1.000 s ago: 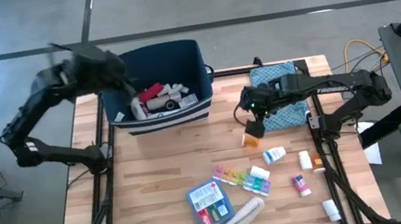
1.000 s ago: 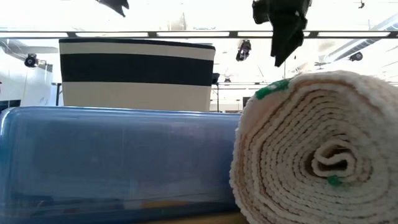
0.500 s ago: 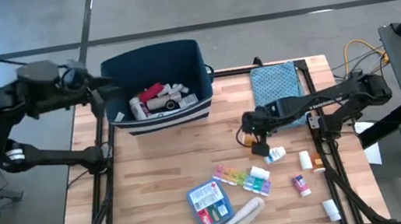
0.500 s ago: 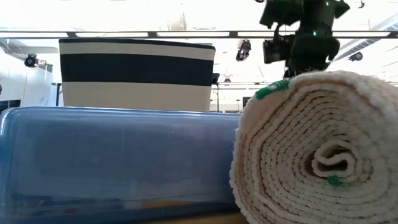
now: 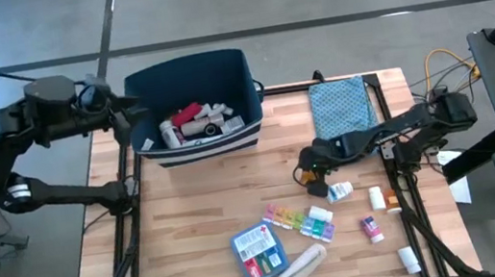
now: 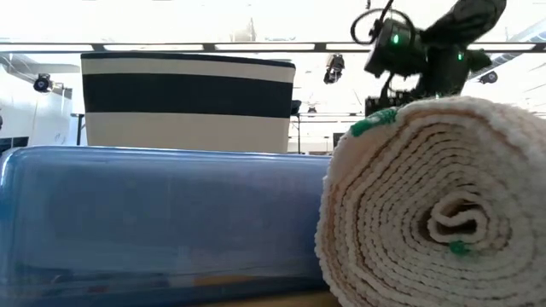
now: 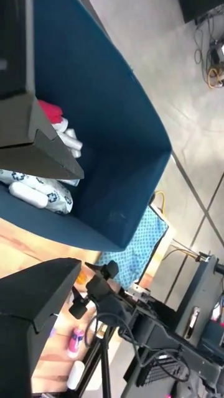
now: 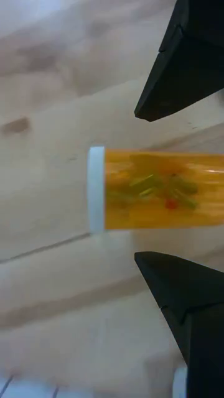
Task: Pick & place medical supplies in basket/bin
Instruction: Put the top orange medicine bottle into the blue bin
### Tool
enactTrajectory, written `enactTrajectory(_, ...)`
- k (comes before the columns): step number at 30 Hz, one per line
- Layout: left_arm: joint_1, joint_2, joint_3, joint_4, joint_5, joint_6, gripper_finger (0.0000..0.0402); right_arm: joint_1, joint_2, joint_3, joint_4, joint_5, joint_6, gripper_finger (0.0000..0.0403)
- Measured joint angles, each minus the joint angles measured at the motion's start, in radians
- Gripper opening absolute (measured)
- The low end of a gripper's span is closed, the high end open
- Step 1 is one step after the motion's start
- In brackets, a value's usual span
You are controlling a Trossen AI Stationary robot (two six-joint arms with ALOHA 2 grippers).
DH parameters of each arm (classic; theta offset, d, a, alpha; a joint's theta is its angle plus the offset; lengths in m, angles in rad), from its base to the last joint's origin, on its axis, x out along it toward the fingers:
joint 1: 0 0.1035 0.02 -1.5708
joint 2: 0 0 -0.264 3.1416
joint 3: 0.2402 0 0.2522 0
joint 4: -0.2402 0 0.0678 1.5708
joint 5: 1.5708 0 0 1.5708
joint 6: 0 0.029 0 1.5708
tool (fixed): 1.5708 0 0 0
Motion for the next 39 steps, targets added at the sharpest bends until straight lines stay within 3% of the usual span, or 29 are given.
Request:
enactTrajectory(6, 0.000, 0.010, -0.001, 0.000, 0.000, 0.000, 0.0198, 0.003, 0.096, 0.023, -0.028, -0.001, 0.048, 0.0343)
enactTrajectory(10, 0.000, 0.014, -0.001, -0.006, 0.000, 0.000, 0.0198, 0.005, 0.120, 0.076, -0.071, 0.025, 0.050, 0.0316)
enactTrajectory(19, 0.000, 0.014, -0.001, -0.151, -0.001, 0.000, 0.0198, -0.040, 0.145, 0.220, -0.164, 0.074, 0.118, 0.0172)
enactTrajectory(24, 0.000, 0.006, -0.001, -0.208, -0.002, 0.000, 0.0198, -0.046, 0.102, 0.409, -0.248, 0.051, 0.099, 0.0120)
enactTrajectory(30, 0.000, -0.018, -0.001, -0.271, 0.024, 0.000, 0.0198, -0.068, 0.073, 0.815, -0.265, 0.136, -0.019, 0.0131)
enactTrajectory(33, 0.000, -0.052, -0.023, -0.271, 0.057, -0.004, 0.0198, -0.148, 0.113, 1.007, -0.228, 0.136, -0.023, 0.0152)
enactTrajectory(35, 0.000, -0.078, -0.053, -0.266, 0.059, -0.016, 0.0198, -0.228, 0.177, 1.129, -0.251, 0.051, 0.032, 0.0173)
enactTrajectory(39, 0.000, -0.142, -0.150, -0.266, 0.059, -0.078, 0.0198, -0.370, 0.344, 1.377, -0.258, -0.258, 0.166, 0.0229)
